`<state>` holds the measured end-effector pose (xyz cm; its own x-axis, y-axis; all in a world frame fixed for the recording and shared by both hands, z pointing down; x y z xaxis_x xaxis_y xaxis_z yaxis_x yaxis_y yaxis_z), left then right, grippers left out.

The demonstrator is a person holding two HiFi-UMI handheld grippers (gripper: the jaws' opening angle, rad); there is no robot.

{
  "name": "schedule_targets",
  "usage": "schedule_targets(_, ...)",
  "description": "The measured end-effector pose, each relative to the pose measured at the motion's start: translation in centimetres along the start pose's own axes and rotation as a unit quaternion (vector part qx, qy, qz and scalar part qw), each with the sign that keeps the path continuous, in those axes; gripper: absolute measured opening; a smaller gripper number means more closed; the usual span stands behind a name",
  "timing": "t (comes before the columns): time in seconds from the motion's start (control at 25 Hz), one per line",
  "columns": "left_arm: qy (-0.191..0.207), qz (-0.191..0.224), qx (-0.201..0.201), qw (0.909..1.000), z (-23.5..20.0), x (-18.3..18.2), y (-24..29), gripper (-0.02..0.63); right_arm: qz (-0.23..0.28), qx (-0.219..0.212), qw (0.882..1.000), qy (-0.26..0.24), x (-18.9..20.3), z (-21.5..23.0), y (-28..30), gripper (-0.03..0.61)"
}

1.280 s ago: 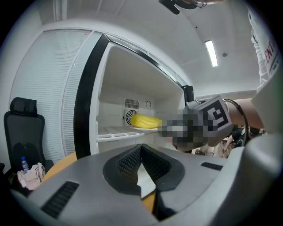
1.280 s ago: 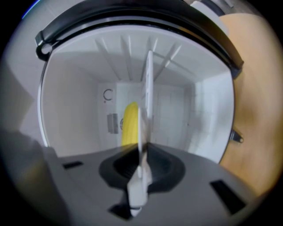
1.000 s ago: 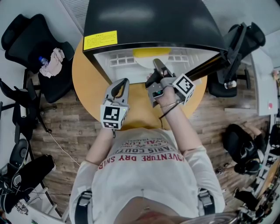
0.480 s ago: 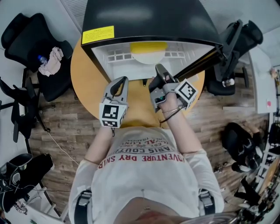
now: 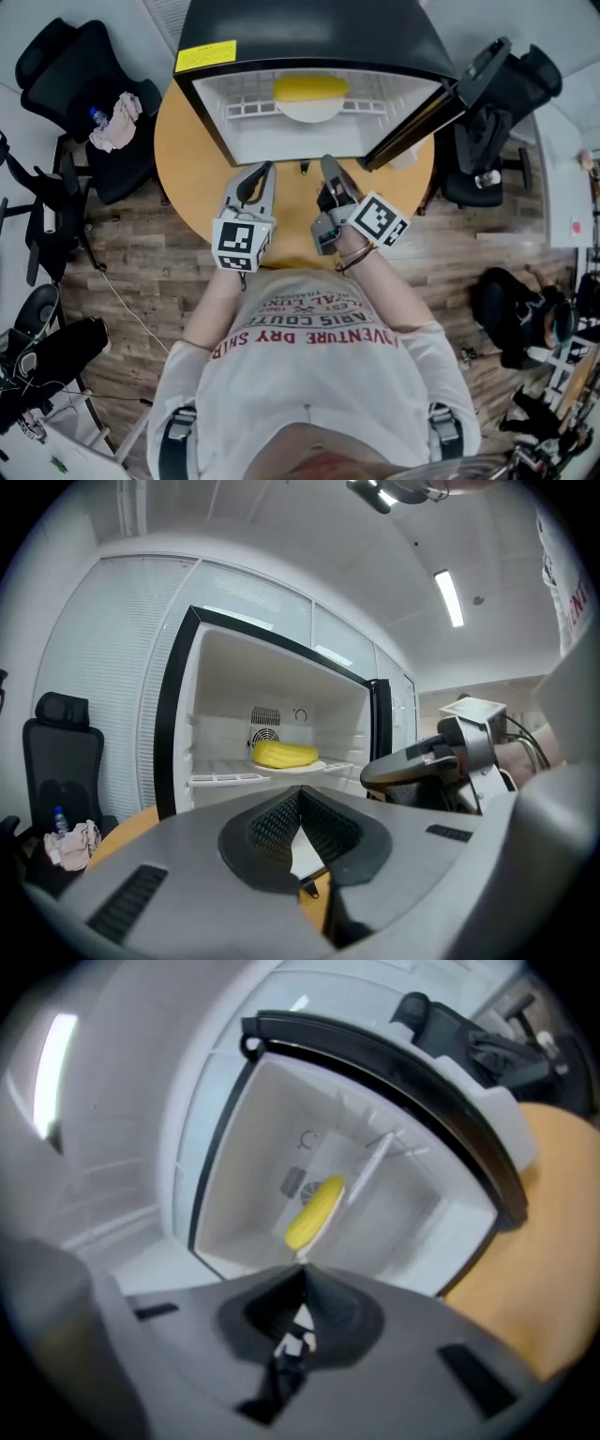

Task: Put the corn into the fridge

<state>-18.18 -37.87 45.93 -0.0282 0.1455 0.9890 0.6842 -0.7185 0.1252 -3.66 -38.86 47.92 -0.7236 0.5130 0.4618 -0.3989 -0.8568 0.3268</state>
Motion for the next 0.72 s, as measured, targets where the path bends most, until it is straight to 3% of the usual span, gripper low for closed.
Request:
schedule_targets(0.12, -0.013, 0.004, -0.005, 0.9999, 1.2, -0.1, -0.4, 0.028, 0.004, 0.005, 0.993, -0.121, 0.6, 0.8, -0.9, 0.028)
schedule_targets(0.2, -0.016, 0.003, -0.008, 0.9998, 1.8, -0.1, -0.8, 0.028, 0.015, 0.017, 0.979, -0.204, 0.7, 1.2, -1.7, 0.029)
schedule_targets(0.28, -0.016, 0.000, -0.013, 0.9998, 2.3, 0.0, -1.2, 0.028, 0.036, 0.015, 0.956, -0.292, 0.4, 0.7, -2.5, 0.028)
schedule_targets(0.4, -0.013, -0.002, -0.019, 0.9997, 2.9, 0.0, -1.5, 0.028, 0.072, 0.003, 0.909, -0.410, 0.2, -0.3, -3.6, 0.028)
schedule_targets(0.48, -0.010, -0.002, -0.022, 0.9997, 3.1, 0.0, -1.7, 0.028, 0.087, -0.005, 0.888, -0.451, 0.3, -0.6, -4.0, 0.028)
schedule_targets(0.72, -0.009, -0.006, -0.028, 0.9995, 3.3, 0.2, -2.0, 0.028, 0.096, -0.026, 0.864, -0.494, 0.3, -1.1, -4.4, 0.028)
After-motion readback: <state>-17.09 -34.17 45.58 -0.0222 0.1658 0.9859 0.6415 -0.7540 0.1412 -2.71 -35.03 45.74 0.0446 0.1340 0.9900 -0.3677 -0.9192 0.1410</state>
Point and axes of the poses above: the fingertips, and each gripper's own axes: y forward along the fingers, z to its right, x out of its underside, the point moved 3 cm from there along -y, backward along the fingers, and after that the axes turned 12 degrees about x, right-handed, at the moved point
